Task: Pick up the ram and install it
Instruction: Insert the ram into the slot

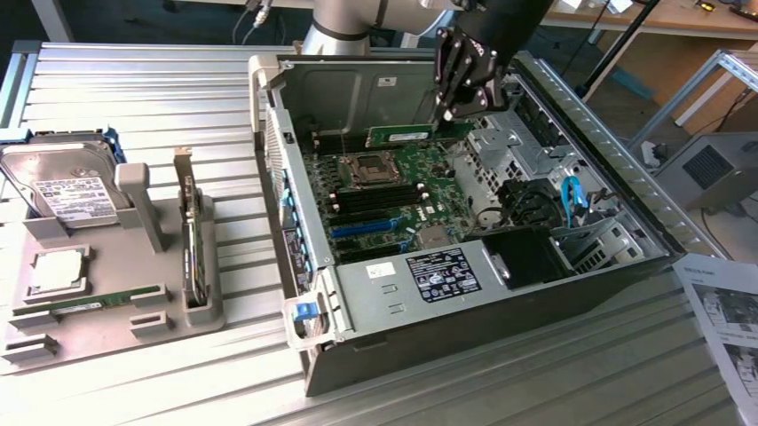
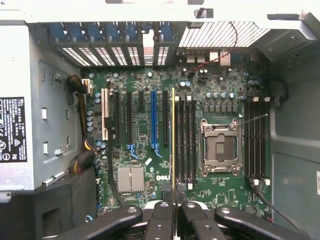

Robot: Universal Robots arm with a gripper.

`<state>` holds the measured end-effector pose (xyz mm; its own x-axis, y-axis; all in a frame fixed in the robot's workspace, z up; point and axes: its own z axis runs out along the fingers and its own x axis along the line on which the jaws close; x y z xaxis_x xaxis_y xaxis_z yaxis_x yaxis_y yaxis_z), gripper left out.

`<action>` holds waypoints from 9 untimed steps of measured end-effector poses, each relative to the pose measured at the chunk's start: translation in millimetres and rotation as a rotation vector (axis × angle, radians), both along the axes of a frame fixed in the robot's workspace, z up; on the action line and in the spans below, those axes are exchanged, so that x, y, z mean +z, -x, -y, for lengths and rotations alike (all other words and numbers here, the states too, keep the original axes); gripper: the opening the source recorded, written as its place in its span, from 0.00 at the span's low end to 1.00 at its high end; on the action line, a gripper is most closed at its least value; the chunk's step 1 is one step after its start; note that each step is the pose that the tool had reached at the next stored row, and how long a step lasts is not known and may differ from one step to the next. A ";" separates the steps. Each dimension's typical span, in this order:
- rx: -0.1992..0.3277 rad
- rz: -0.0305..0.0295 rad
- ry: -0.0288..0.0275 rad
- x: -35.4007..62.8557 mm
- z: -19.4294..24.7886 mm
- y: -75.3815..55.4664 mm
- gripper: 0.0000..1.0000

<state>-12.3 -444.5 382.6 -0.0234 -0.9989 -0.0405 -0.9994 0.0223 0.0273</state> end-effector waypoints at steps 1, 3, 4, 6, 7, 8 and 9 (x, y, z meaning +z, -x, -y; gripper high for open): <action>0.000 -0.0001 0.0005 -2.0 0.0 0.0 0.12; 0.000 -0.0001 0.0012 -6.0 0.0 0.0 0.12; 0.000 -0.0001 0.0012 -7.8 0.0 0.0 0.12; 0.000 0.0000 0.0011 -11.4 0.0 0.0 0.12; 0.000 0.0000 0.0013 -13.9 0.0 0.0 0.12; 0.000 -0.0001 0.0013 -15.7 0.0 0.0 0.12; 0.000 0.0000 0.0013 -17.6 0.0 0.0 0.12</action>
<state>-12.3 -444.5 365.0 -0.0234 -0.9990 -0.0392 -0.9994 0.0223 0.0273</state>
